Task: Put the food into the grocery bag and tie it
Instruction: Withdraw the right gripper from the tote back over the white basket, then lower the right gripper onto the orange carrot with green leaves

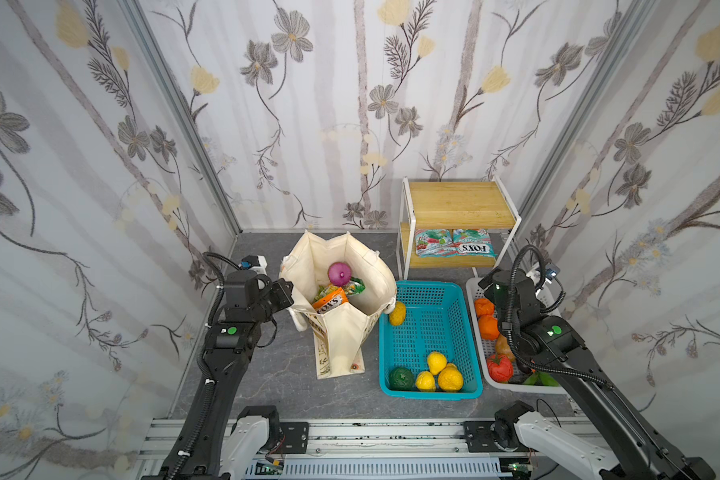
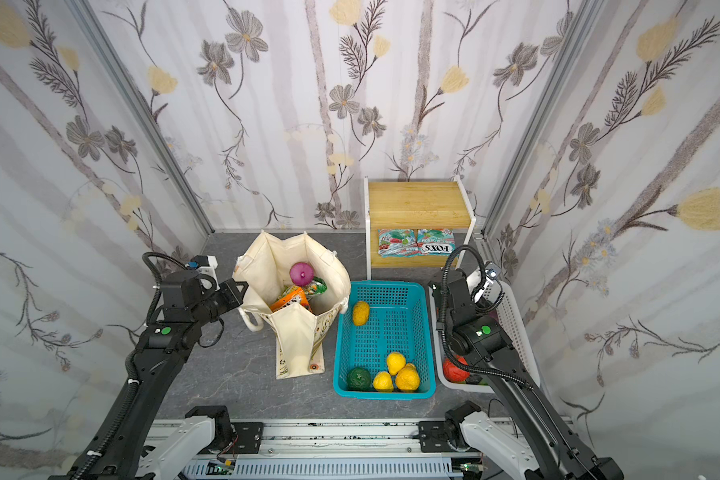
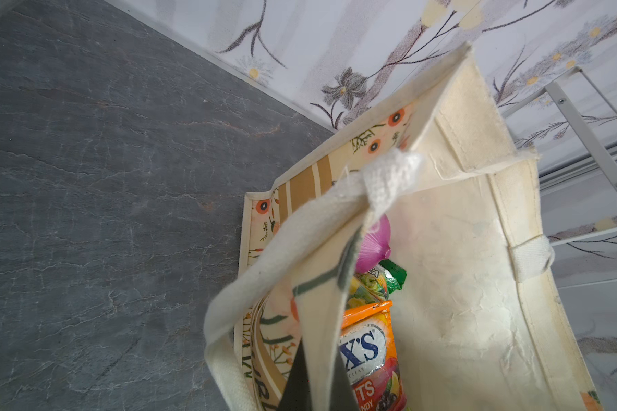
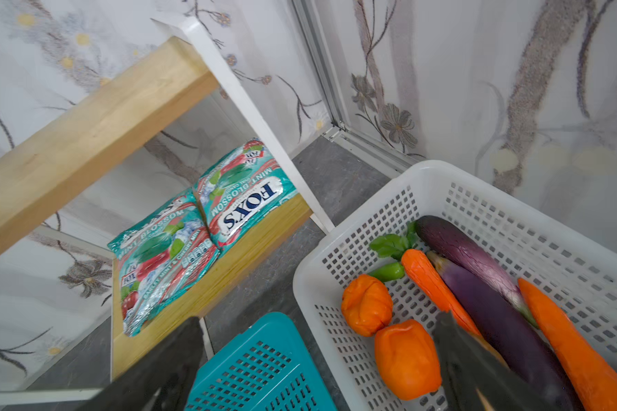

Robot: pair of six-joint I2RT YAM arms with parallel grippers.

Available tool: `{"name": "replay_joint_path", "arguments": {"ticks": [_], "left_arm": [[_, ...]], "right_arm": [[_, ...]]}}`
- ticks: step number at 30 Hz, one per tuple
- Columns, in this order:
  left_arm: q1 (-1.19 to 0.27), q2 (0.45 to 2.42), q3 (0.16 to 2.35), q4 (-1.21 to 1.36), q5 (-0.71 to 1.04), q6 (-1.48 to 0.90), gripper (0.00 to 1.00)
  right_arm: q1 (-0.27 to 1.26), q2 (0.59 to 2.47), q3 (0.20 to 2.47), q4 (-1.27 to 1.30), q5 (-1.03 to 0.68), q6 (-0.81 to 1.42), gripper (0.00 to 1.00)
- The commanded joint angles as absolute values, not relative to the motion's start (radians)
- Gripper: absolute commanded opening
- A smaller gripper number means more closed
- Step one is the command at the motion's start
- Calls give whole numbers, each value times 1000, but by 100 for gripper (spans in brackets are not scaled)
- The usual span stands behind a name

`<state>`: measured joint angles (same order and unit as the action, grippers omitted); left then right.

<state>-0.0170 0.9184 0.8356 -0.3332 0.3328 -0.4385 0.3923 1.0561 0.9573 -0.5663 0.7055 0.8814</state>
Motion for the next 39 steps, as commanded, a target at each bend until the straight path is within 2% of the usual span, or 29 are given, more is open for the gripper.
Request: {"name": "replay_joint_path", "arguments": {"ticks": [1, 19, 25, 30, 39], "left_arm": [[-17, 914, 834, -303, 318, -440, 0], [-17, 898, 811, -304, 303, -433, 0], [-17, 900, 806, -303, 295, -425, 0], [-17, 900, 804, -302, 291, -424, 0], [-18, 899, 802, -301, 290, -425, 0]], "right_arm": [[304, 1029, 912, -536, 540, 915, 100], [-33, 1090, 734, -594, 257, 969, 100], [-51, 1134, 708, -488, 209, 911, 100], [-58, 1194, 725, -434, 91, 858, 97], [-116, 1203, 704, -443, 126, 923, 98]]}}
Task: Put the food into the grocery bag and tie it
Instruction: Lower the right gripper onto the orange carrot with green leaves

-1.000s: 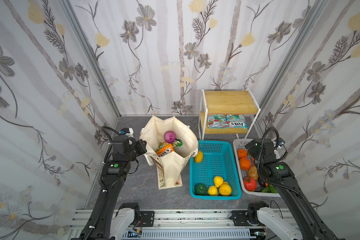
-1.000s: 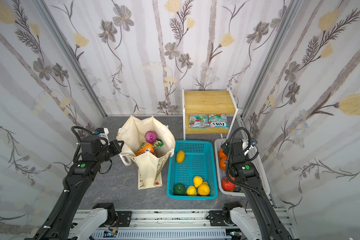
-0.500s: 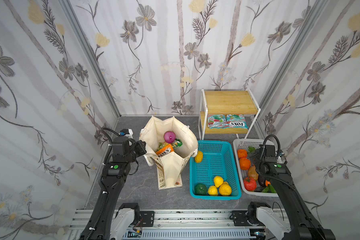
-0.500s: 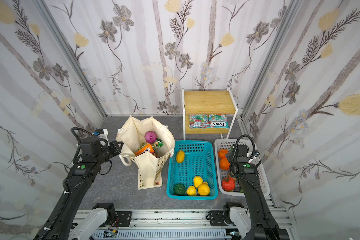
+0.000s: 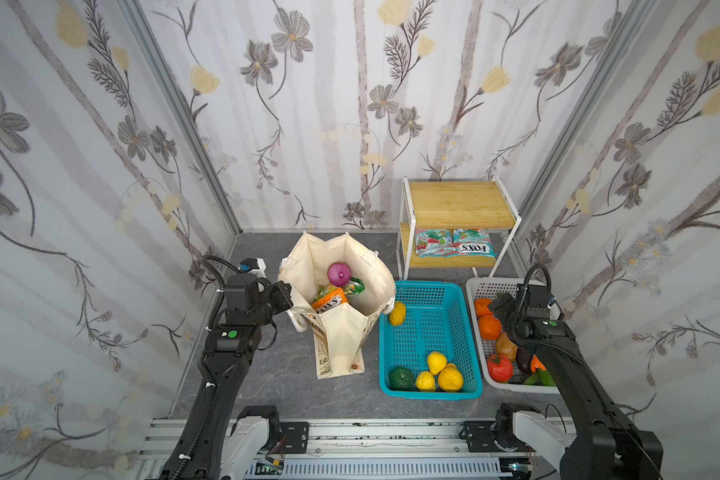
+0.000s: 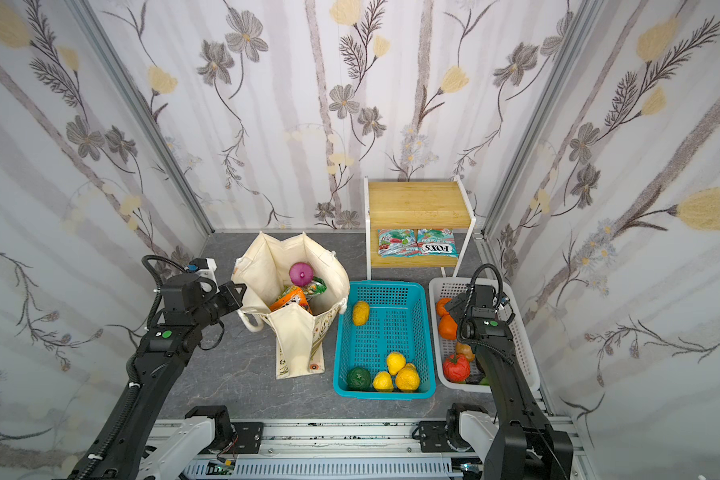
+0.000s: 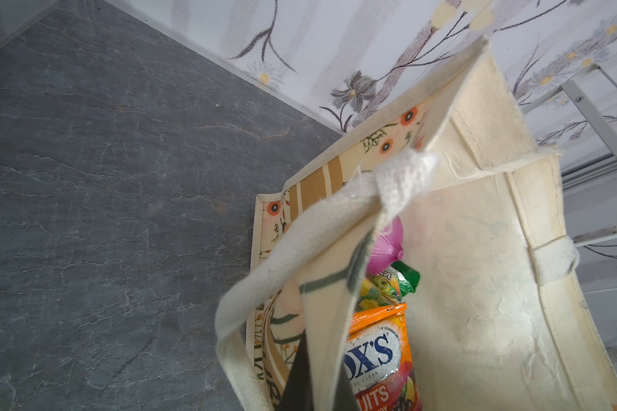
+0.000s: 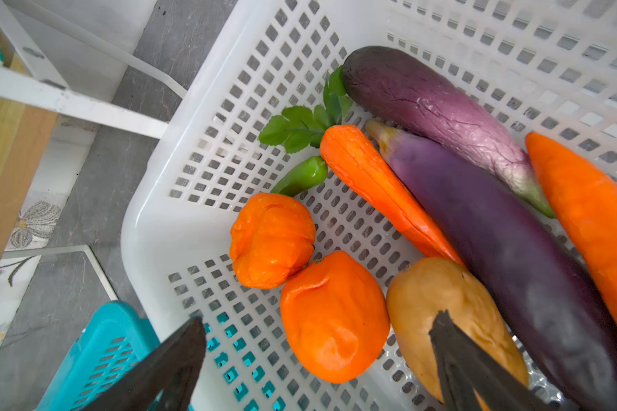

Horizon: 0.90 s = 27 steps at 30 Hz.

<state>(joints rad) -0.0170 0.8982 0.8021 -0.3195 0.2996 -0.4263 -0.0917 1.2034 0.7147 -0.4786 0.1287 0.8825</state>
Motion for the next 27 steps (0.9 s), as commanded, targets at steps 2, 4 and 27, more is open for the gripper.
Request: {"name": "replay_joint_path", "arguments": {"ticks": [2, 4, 27], "left_arm": [[-18, 899, 802, -299, 290, -428, 0], [-17, 903, 803, -298, 290, -426, 0], [-17, 906, 785, -292, 257, -382, 0]], "right_arm": [[-142, 1205, 695, -426, 136, 936, 98], [-147, 1215, 693, -388, 170, 925, 95], [-151, 1507, 801, -280, 360, 628, 72]]}}
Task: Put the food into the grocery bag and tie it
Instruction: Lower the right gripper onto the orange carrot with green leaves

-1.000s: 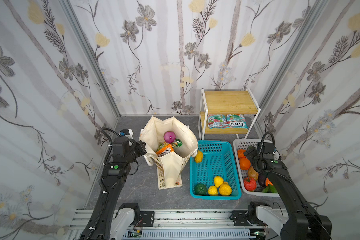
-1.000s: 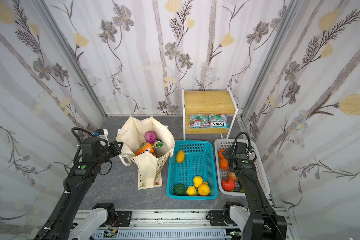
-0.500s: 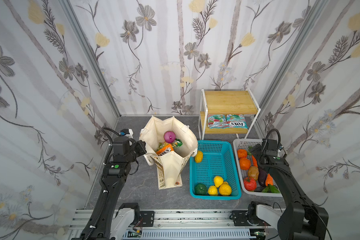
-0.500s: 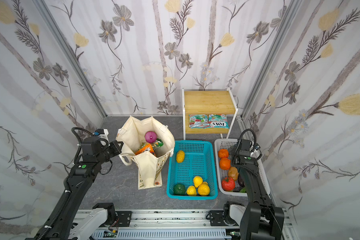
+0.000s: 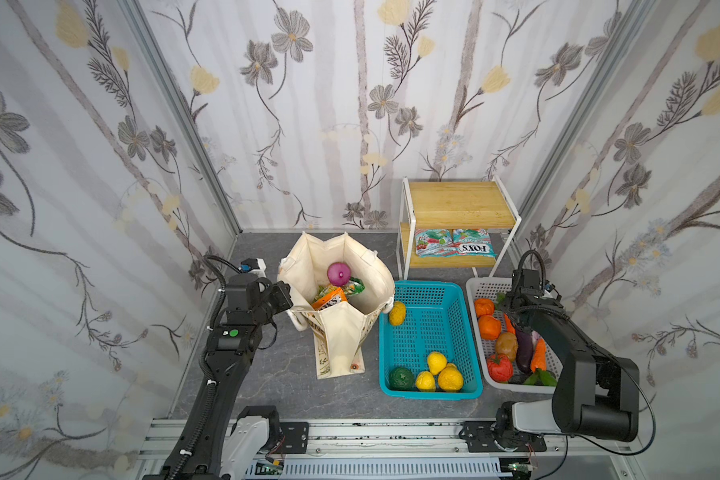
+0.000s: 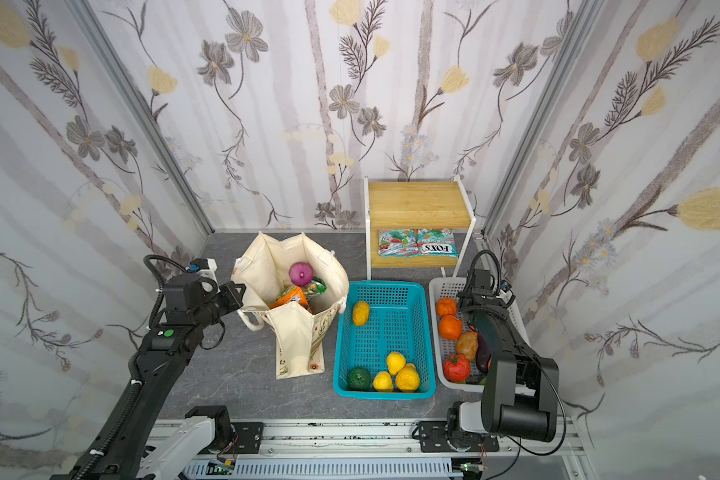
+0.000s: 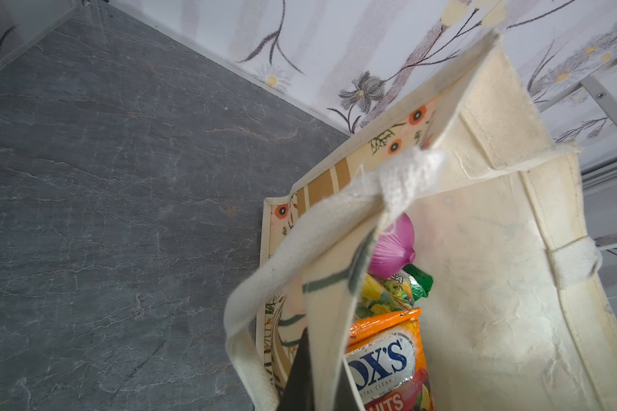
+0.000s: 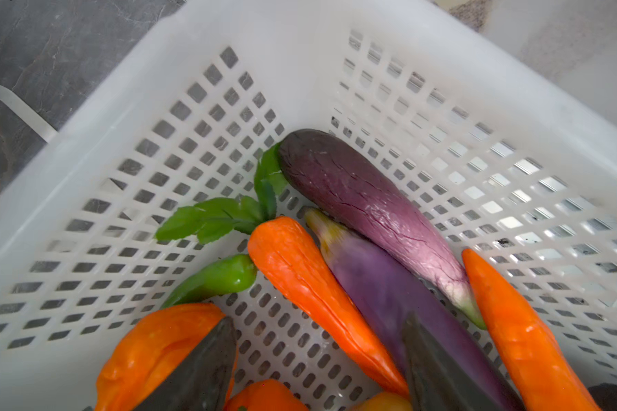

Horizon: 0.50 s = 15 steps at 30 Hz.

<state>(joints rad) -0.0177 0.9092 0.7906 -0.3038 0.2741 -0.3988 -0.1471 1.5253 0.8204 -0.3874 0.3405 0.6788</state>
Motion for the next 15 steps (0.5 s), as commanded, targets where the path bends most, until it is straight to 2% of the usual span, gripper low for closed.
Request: {"name": "replay_joint_path", "arguments": {"ticks": [1, 15], "left_arm": [[-17, 908, 785, -292, 252, -378, 0], [-17, 882, 775, -293, 219, -347, 0]], "right_arm": [[-152, 1508, 795, -259, 346, 606, 72], [-194, 1581, 771, -123, 219, 577, 68]]}}
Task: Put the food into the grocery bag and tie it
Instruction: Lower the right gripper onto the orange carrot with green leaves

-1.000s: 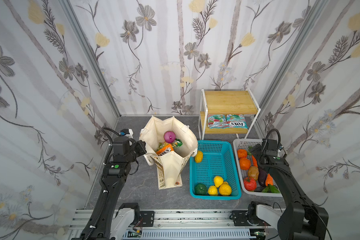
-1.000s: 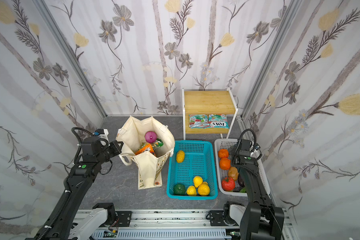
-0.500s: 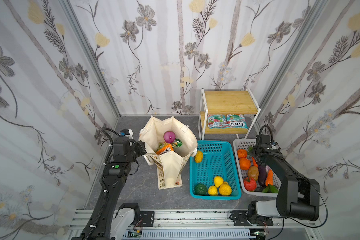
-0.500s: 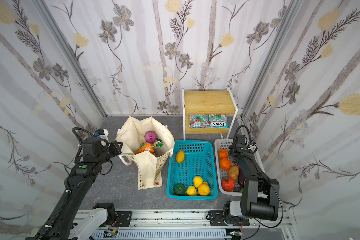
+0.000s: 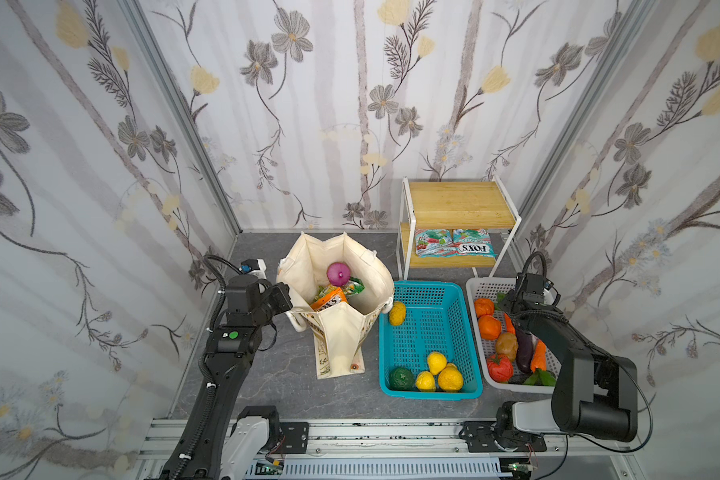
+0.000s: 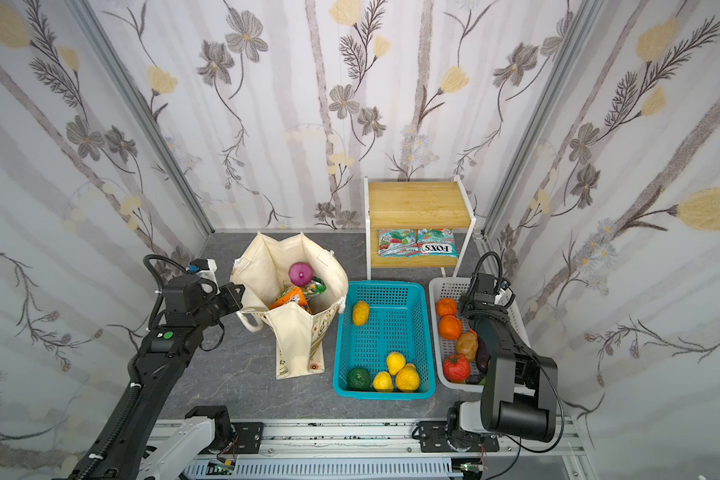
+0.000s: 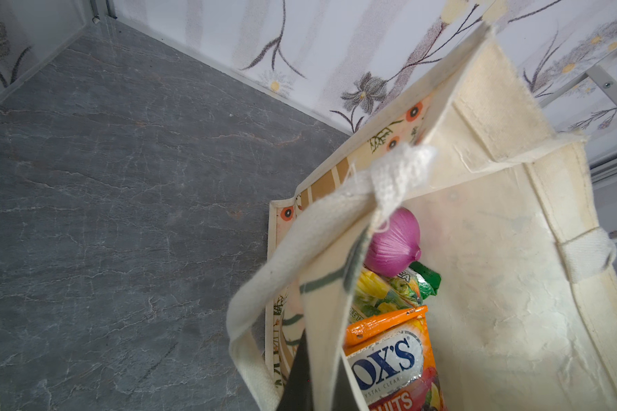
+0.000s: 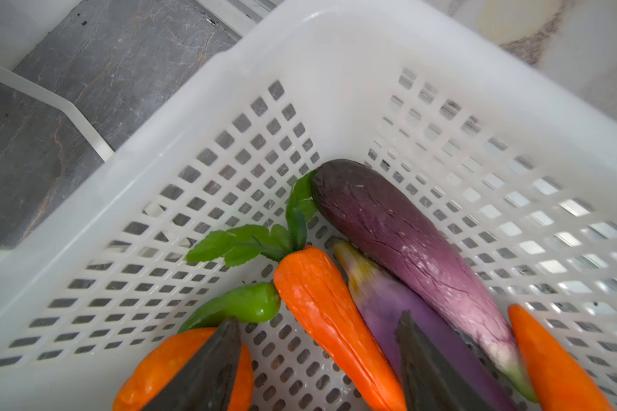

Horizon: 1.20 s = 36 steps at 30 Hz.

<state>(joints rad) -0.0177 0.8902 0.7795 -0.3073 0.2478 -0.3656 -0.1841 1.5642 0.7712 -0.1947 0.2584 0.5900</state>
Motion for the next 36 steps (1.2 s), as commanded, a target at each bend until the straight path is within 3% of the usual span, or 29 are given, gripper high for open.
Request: {"name": "replay_joint_path", "arguments": {"ticks": [1, 15, 21, 32, 36], "left_arm": [[-17, 879, 772, -293, 216, -347, 0], [-17, 872, 761, -293, 201, -335, 0], [-17, 873, 759, -293, 196, -332, 0], [-17, 882, 759, -291, 186, -327, 0], [-17, 878, 756, -291, 187, -327, 0]], "right_arm": [[-199, 1587, 763, -108, 202, 579, 68], [-219, 1687, 761, -64, 79, 583, 62], [-237, 1667, 695, -28, -75, 635, 53], [-236, 1676, 719, -107, 119, 589, 50], [-237, 1676, 720, -99, 123, 595, 44]]}}
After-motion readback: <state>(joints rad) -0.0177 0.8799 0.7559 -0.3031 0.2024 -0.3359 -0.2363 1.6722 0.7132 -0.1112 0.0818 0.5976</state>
